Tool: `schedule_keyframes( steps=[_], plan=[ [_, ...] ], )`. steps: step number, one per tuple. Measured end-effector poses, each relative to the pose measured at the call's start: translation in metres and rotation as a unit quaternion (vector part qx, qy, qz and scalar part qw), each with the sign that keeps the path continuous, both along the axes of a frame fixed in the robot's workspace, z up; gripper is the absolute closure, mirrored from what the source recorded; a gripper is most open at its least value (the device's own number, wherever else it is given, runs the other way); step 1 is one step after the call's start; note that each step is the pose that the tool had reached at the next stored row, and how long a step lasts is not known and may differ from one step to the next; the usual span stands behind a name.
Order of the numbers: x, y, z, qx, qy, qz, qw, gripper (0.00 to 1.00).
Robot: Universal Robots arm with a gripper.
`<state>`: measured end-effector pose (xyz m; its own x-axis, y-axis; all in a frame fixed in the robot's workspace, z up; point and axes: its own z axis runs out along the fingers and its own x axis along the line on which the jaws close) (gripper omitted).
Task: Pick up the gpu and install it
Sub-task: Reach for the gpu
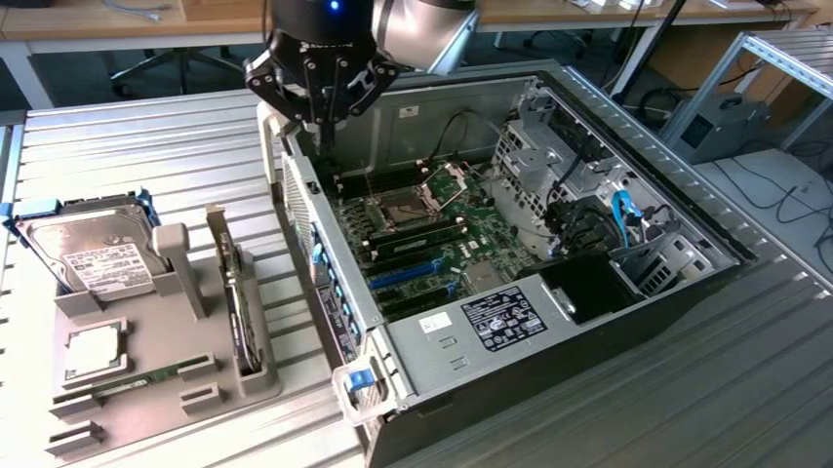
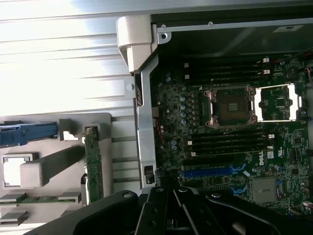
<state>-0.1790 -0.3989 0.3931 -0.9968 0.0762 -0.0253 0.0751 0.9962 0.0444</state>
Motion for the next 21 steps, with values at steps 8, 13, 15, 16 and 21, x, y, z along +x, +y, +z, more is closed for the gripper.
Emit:
schedule_keyframes(
  steps=[8,13,15,16,21],
  plan=[
    [-0.005,0.0,-0.0001,0.0,0.0,0.0,1.0,0.89],
    [-0.009,0.0,-0.0002,0.0,0.0,0.0,1.0,0.89],
    [-0.01,0.0,-0.0002,0.0,0.0,0.0,1.0,0.89],
    [-0.011,0.0,-0.0002,0.0,0.0,0.0,1.0,0.89],
    [-0.014,0.0,-0.0002,0.0,0.0,0.0,1.0,0.89]
  ],
)
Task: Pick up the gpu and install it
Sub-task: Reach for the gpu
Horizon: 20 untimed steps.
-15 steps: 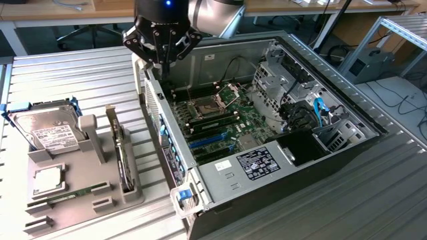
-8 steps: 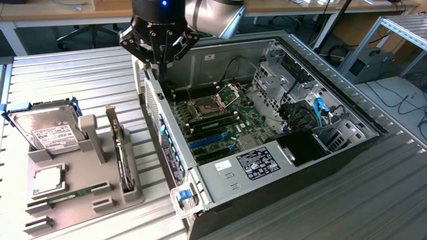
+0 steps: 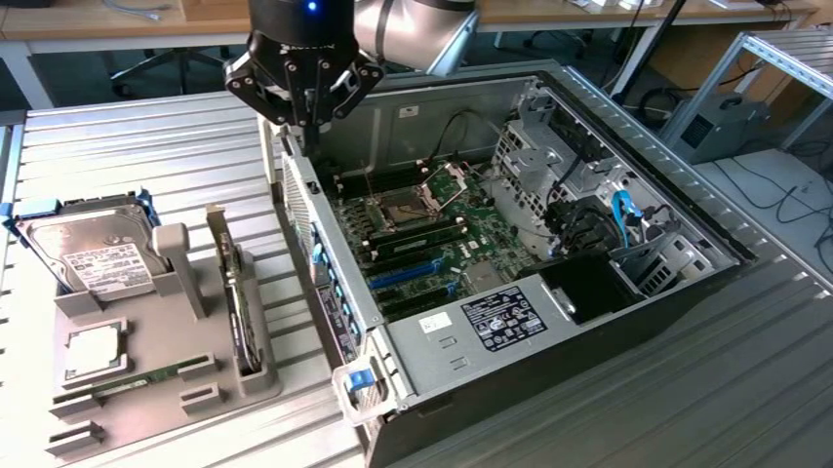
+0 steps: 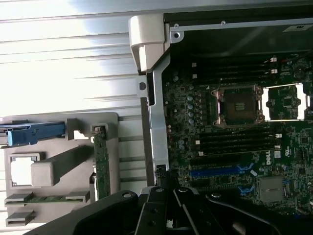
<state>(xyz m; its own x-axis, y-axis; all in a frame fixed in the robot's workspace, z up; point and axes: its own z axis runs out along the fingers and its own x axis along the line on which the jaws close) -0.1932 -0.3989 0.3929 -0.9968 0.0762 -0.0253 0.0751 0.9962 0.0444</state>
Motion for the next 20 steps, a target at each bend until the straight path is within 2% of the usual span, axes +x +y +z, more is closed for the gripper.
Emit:
schedule_keyframes(
  steps=[20],
  plan=[
    [-0.014,0.0,-0.0002,0.0001,0.0,0.0,1.0,0.89]
  ],
)
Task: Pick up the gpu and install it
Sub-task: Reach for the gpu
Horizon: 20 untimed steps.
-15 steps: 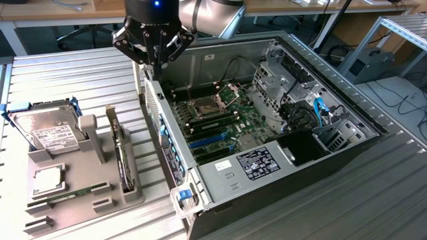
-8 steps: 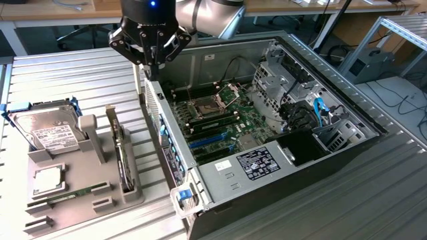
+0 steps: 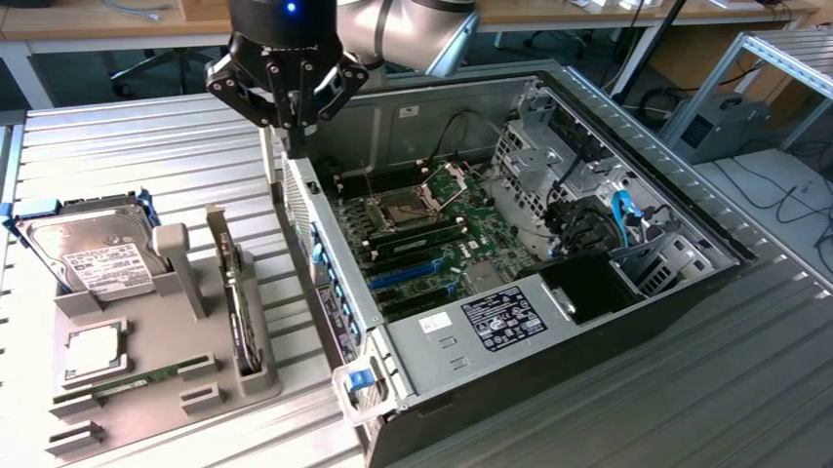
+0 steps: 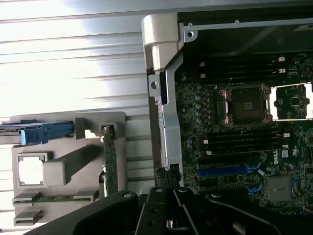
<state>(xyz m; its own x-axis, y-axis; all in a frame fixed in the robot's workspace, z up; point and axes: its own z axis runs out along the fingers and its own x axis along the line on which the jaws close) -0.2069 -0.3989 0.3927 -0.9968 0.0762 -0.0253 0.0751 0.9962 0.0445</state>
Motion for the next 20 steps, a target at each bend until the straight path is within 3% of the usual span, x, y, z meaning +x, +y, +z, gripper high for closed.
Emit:
schedule_keyframes(
  steps=[20],
  plan=[
    [-0.01,0.0,-0.0001,0.0,0.0,0.0,1.0,0.89]
  ],
)
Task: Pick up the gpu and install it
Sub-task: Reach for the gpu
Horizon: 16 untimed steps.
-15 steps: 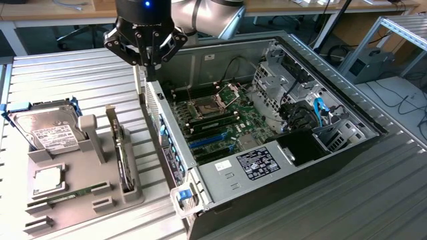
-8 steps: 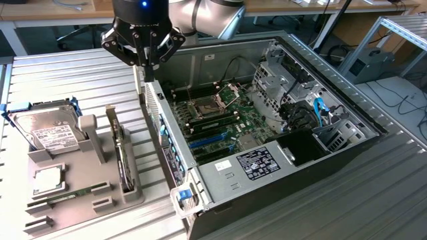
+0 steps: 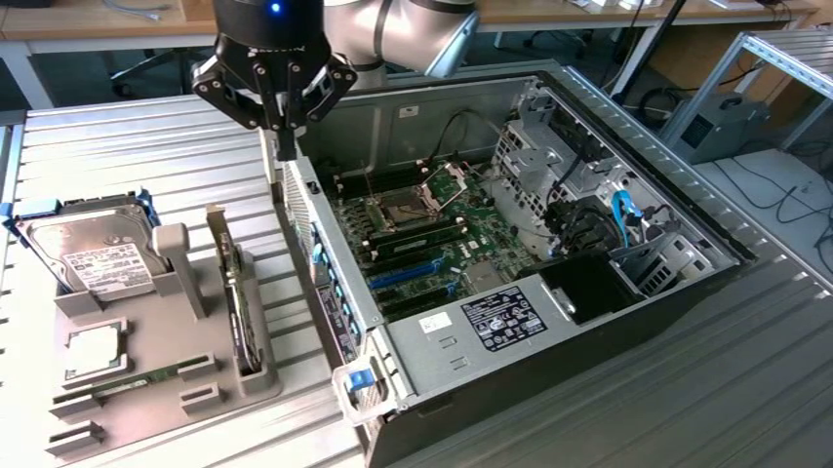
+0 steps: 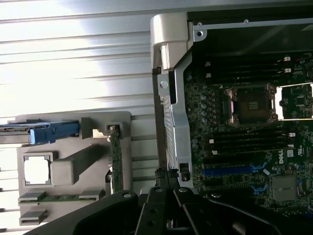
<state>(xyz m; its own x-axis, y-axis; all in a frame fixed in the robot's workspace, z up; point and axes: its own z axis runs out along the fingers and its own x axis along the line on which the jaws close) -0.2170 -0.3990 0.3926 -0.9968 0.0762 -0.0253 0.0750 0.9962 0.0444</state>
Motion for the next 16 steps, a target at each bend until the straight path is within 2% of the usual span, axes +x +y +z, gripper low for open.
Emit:
schedule_keyframes(
  steps=[16],
  plan=[
    [-0.0097,0.0,-0.0001,0.0,0.0,0.0,1.0,0.89]
  ],
)
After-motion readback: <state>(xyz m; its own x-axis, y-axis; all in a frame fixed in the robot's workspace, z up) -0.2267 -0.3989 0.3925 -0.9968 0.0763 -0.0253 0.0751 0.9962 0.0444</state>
